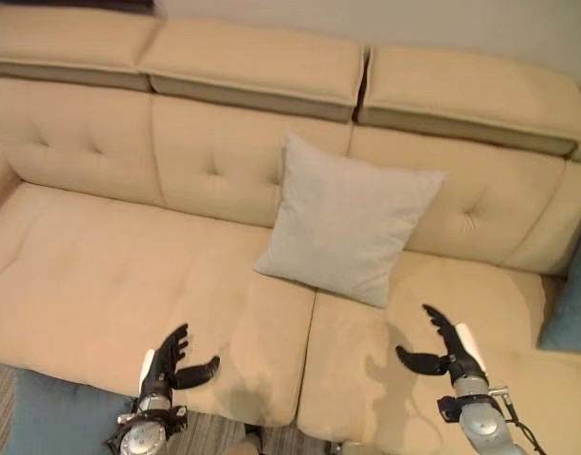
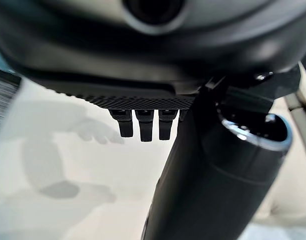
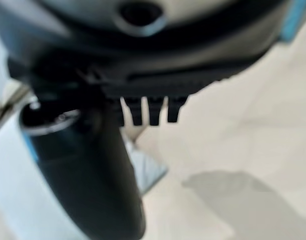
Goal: Pick up all the scattered cushions and arrange them neatly on the sofa.
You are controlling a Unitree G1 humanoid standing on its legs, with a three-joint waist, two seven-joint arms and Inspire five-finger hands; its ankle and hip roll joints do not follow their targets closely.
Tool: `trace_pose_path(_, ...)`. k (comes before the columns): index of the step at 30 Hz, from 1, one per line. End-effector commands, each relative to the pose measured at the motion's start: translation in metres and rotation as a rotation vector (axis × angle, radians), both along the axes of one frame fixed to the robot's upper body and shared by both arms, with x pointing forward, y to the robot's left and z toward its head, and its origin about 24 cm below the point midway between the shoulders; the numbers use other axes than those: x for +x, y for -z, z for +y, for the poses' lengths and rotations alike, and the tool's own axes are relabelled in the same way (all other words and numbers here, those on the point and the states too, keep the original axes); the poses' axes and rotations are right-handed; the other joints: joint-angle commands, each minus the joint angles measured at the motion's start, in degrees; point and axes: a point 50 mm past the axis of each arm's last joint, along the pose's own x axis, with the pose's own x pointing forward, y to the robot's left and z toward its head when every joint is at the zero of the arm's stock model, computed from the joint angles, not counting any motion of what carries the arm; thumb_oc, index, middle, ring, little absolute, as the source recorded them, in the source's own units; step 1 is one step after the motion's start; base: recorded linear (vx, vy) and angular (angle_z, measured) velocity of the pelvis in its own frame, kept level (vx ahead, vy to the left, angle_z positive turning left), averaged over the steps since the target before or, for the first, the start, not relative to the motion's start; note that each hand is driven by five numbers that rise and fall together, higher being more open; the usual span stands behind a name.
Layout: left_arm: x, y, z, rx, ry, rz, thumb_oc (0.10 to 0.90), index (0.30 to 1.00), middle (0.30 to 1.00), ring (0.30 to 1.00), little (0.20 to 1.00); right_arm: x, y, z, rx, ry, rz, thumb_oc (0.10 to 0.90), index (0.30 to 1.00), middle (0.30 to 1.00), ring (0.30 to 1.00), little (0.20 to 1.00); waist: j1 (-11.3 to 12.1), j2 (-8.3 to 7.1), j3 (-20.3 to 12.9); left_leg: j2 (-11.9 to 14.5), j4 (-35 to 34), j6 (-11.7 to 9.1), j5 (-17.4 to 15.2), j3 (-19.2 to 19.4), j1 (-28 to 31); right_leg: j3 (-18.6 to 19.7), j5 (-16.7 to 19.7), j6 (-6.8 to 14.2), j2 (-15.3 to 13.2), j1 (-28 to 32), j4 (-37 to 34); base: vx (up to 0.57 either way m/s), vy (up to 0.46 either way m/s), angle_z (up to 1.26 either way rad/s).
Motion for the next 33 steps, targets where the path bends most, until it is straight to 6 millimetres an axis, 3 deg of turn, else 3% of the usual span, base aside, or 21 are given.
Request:
trace_pose_path(1, 0.01, -0.004, 0.004, 0.071, 0.093, -0.027, 0.8, 0.9, 0.9, 0.9, 0.9, 0.001, 0.0, 0.002, -0.035, -0.083, -0.005, 0.8, 0.9, 0.9, 0.9, 0.9, 1.8, -1.46, -3.3, -0.6, 0.6, -0.4, -6.2, 1.6, 2.9, -2.6, -2.6, 2.2, -0.5, -0.3, 0.7, 0.01, 0.057, 0.23)
trace_pose_path(8, -0.014, 0.024, 0.005, 0.118, 0.104, 0.164, 0.8, 0.9, 0.9, 0.9, 0.9, -0.022, 0.036, 0.018, -0.046, -0.142, 0.193, 0.8, 0.9, 0.9, 0.9, 0.9, 3.6, -2.9, -2.8, -1.7, 0.6, 0.6, -7.0, -0.7, 4.0, -3.3, -2.3, 2.3, -0.8, 1.6, 0.8, -0.01, 0.055, 0.05)
trace_pose_path(14, -0.016, 0.028, 0.008, 0.137, 0.092, 0.204, 0.8, 0.9, 0.9, 0.9, 0.9, -0.014, 0.04, 0.028, -0.026, -0.135, 0.201, 0.8, 0.9, 0.9, 0.9, 0.9, 4.5, -3.32, -1.2, -1.9, 0.6, 1.0, -6.5, -2.7, 3.5, -3.6, -3.3, 2.3, -1.4, 0.1, 5.8, -0.09, 0.03, 0.11)
trace_pose_path(16, -0.007, 0.026, 0.008, 0.146, 0.096, 0.184, 0.8, 0.9, 0.9, 0.9, 0.9, -0.003, 0.036, 0.031, -0.023, -0.128, 0.171, 0.8, 0.9, 0.9, 0.9, 0.9, 4.2, -2.86, 0.0, -1.6, 0.6, 1.2, -5.9, -3.7, 2.5, -0.6, -3.9, 2.7, -1.3, -2.5, 9.4, -0.23, 0.017, 0.1)
trace_pose_path(18, 0.001, 0.023, 0.007, 0.152, 0.103, 0.16, 0.8, 0.9, 0.9, 0.9, 0.9, 0.002, 0.032, 0.033, -0.008, -0.123, 0.15, 0.8, 0.9, 0.9, 0.9, 0.9, 3.6, -2.44, 0.5, -1.6, 0.6, 1.5, -5.0, -4.9, 1.0, 5.4, -5.8, 2.7, 0.5, -3.8, 12.6, -0.22, 0.008, 0.21)
trace_pose_path(19, 0.01, 0.02, 0.008, 0.165, 0.102, 0.143, 0.8, 0.9, 0.9, 0.9, 0.9, 0.001, 0.034, 0.033, 0.017, -0.102, 0.153, 0.8, 0.9, 0.9, 0.9, 0.9, 3.0, -2.01, 0.1, -1.8, 0.6, 1.9, -3.4, -6.9, -1.1, 11.7, -8.6, 2.3, 2.9, -3.9, 16.4, -0.19, -0.043, 0.32)
trace_pose_path(21, 0.014, 0.019, 0.01, 0.169, 0.094, 0.141, 0.8, 0.9, 0.9, 0.9, 0.9, -0.002, 0.036, 0.033, 0.036, -0.08, 0.164, 0.8, 0.9, 0.9, 0.9, 0.9, 3.0, -2.24, -0.5, -1.9, 0.9, 1.8, -2.6, -8.7, -2.9, 14.7, -10.5, 1.4, 4.1, -1.6, 16.7, -0.14, -0.087, 0.56)
trace_pose_path(25, 0.018, 0.019, 0.006, 0.165, 0.077, 0.123, 0.8, 0.9, 0.9, 0.9, 0.9, 0.002, 0.037, 0.035, 0.039, -0.085, 0.171, 0.8, 0.9, 0.9, 0.9, 0.9, 4.1, -3.32, -0.5, -1.9, 1.3, 0.5, -0.7, -10.0, -5.6, 13.7, -11.6, -0.3, 4.1, 2.0, 9.7, -0.16, -0.189, 0.79)
trace_pose_path(26, 0.026, 0.017, 0.001, 0.148, 0.062, 0.093, 0.8, 0.9, 0.9, 0.9, 0.9, 0.008, 0.032, 0.033, 0.033, -0.084, 0.146, 0.8, 0.9, 0.9, 0.9, 0.9, 4.2, -3.08, -0.2, -1.0, 1.4, -1.0, 1.2, -10.6, -7.9, 14.7, -11.3, -1.1, 5.6, 2.1, 7.0, -0.25, -0.273, 0.46)
trace_pose_path(29, 0.034, 0.016, -0.006, 0.13, 0.063, 0.076, 0.8, 0.9, 0.9, 0.9, 0.9, 0.013, 0.028, 0.027, 0.014, -0.074, 0.126, 0.8, 0.9, 0.9, 0.9, 0.9, 3.7, -2.49, 0.5, -0.7, 1.3, -2.1, 2.8, -11.6, -10.0, 13.2, -10.7, -1.7, 6.5, 3.0, 4.1, -0.23, -0.157, 0.66)
trace_pose_path(31, 0.046, 0.011, -0.013, 0.108, 0.045, 0.035, 0.8, 0.9, 0.9, 0.9, 0.9, 0.021, 0.022, 0.02, -0.01, -0.051, 0.099, 0.8, 0.9, 0.9, 0.9, 0.9, 2.8, -2.54, 1.9, 0.0, 3.5, -1.9, 2.4, -6.5, -12.1, 10.7, -9.1, -1.9, 6.3, 2.3, 2.9, -0.31, -0.089, 0.87)
trace_pose_path(32, 0.046, 0.011, -0.013, 0.108, 0.045, 0.035, 0.8, 0.9, 0.9, 0.9, 0.9, 0.021, 0.022, 0.02, -0.01, -0.051, 0.099, 0.8, 0.9, 0.9, 0.9, 0.9, 2.8, -2.56, 1.9, 0.0, 3.7, -1.9, 2.2, -6.5, -12.2, 10.7, -9.1, -1.9, 6.3, 2.4, 2.9, -0.3, -0.058, 0.86)
trace_pose_path(33, 0.044, 0.012, -0.014, 0.102, 0.048, 0.037, 0.8, 0.9, 0.9, 0.9, 0.9, 0.018, 0.024, 0.017, -0.009, -0.031, 0.11, 0.8, 0.9, 0.9, 0.9, 0.9, 1.5, -3.41, 1.9, 0.6, 9.6, -0.4, -1.7, -1.5, -11.3, 8.2, -7.9, -2.1, 5.2, 1.5, 2.6, -0.28, -0.05, 0.86)
